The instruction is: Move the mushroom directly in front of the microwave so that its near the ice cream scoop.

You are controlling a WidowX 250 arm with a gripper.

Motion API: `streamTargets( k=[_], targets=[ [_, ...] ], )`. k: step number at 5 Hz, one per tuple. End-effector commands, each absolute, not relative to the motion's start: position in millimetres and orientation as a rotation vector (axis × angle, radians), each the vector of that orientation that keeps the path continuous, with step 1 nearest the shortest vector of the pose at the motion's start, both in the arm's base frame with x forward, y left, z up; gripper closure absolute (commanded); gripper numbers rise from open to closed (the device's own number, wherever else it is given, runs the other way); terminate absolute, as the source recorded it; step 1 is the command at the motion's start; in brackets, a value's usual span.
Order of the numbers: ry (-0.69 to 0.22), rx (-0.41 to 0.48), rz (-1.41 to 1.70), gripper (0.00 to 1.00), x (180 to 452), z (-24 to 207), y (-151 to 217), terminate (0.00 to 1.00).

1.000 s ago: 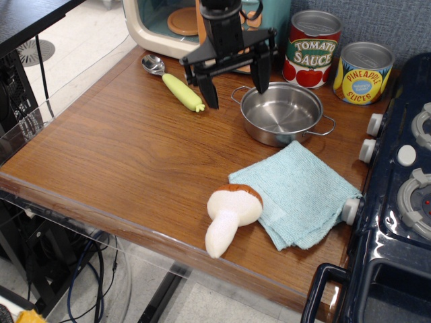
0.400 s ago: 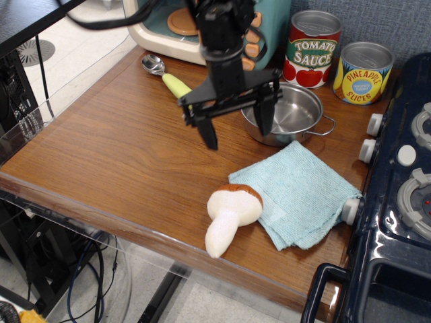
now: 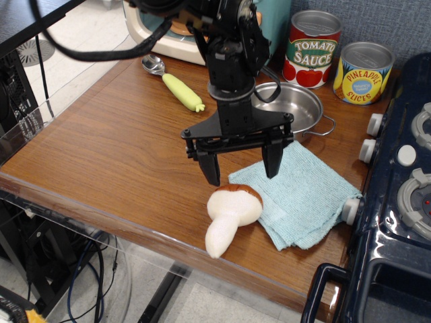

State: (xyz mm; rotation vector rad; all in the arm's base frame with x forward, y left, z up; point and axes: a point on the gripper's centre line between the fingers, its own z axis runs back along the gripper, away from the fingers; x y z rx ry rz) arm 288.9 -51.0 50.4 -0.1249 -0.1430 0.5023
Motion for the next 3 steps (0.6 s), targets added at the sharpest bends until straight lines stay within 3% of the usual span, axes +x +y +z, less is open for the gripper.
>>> streamTargets(
  k=[1,3],
  targets=[
    [-0.142,-0.089,0.467,0.00,275,53,-56,0.00],
    [-0.082,-0.022,0.434,0.00,269,28,-65,0.00]
  ],
)
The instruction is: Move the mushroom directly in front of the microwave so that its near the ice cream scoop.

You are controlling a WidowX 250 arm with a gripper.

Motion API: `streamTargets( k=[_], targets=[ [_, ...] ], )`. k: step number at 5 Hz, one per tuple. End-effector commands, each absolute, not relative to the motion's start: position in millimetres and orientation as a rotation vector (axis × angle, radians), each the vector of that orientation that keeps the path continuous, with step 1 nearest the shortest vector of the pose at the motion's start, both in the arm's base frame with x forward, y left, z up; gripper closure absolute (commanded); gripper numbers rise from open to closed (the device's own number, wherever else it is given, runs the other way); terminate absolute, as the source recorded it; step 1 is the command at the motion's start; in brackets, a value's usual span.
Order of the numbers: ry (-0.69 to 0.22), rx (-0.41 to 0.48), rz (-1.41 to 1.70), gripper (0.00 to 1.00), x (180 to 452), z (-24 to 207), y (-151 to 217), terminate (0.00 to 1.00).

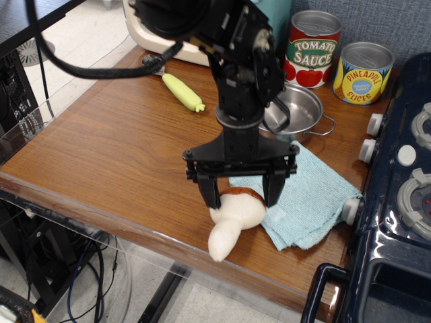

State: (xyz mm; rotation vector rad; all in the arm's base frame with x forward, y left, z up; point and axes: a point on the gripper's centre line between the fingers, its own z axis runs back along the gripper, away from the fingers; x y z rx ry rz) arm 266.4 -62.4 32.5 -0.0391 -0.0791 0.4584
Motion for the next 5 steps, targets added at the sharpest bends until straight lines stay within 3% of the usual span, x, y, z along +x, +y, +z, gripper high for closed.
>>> streamTargets(
  k=[1,2,4,5],
  targets=[
    [-0.085,-0.014,0.440,1.00,270,25,-65,0.00],
    [-0.098,-0.010,0.449,1.00,268,30,-61,0.00],
    [-0.233,-0.018,0.597,1.00,243,65,-17,0.00],
    [-0.247,-0.008,0.714,1.00,243,72,10,0.00]
  ],
)
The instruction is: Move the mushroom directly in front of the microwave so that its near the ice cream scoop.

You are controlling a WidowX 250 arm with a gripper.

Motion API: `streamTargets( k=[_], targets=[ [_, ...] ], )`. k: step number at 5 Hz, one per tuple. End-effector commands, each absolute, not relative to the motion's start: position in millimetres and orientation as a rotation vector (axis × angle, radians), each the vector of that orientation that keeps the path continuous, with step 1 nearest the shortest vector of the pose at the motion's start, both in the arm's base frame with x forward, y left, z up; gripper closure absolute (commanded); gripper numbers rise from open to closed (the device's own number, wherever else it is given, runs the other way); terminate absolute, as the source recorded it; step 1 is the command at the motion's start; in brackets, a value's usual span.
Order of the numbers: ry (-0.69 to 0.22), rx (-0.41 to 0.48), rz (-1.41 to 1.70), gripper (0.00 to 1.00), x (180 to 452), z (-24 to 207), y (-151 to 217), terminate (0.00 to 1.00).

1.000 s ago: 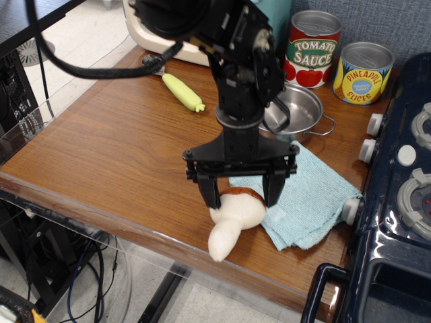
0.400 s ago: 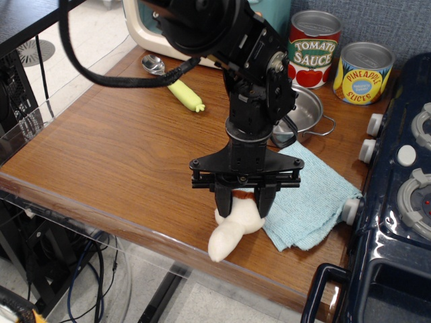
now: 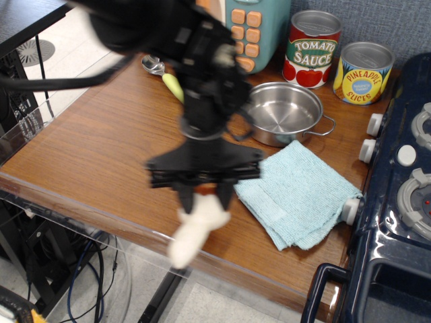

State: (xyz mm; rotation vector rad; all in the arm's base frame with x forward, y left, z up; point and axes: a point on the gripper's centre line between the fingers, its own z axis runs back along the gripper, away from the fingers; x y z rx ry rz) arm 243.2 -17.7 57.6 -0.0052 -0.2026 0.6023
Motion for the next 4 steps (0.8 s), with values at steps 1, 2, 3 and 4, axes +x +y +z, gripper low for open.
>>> streamTargets(
  k=[1,2,3,4],
  targets=[
    [-0.249,0.020,0.862,1.00,256,74,54,0.00],
    [-0.261,0.057,0.953,1.00,268,77,94,0.00],
    [-0.258,0.066,0.988,1.00,295,80,127,0.00],
    [-0.235,0.064,1.011,1.00,328,80,158,0.00]
  ],
)
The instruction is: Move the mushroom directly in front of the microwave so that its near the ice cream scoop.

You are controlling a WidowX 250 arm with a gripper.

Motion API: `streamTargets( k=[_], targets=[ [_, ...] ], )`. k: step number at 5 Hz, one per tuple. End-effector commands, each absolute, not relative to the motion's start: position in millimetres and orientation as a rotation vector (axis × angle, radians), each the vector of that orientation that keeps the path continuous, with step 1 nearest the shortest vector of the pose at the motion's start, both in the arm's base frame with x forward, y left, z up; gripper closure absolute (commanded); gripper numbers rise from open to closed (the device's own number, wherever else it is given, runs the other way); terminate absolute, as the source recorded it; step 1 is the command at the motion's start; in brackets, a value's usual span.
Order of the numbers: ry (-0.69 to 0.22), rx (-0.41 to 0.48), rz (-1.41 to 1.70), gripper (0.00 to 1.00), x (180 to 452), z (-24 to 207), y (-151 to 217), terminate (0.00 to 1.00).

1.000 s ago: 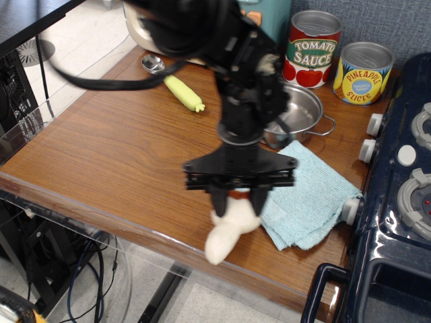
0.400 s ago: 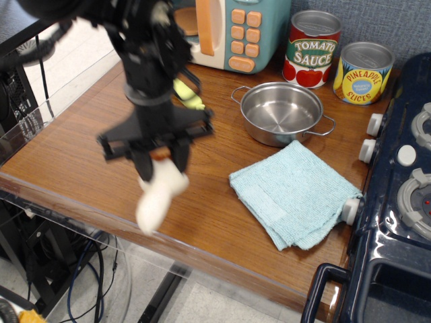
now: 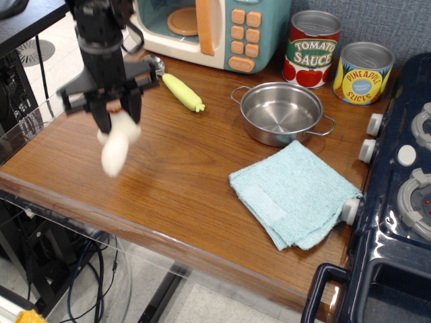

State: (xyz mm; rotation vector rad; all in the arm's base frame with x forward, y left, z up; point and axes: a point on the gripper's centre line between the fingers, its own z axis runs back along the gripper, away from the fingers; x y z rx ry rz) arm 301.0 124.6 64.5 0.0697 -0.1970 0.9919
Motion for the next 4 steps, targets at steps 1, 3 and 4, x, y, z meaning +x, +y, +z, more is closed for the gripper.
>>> streamTargets(
  k=[1,3,4],
  targets=[
    [-0.220,0.059,1.051,1.00,350,76,189,0.00],
    [-0.157,0.072,1.012,1.00,381,53,202,0.00],
    [-0.162,0.069,0.986,1.00,386,48,202,0.00]
  ],
)
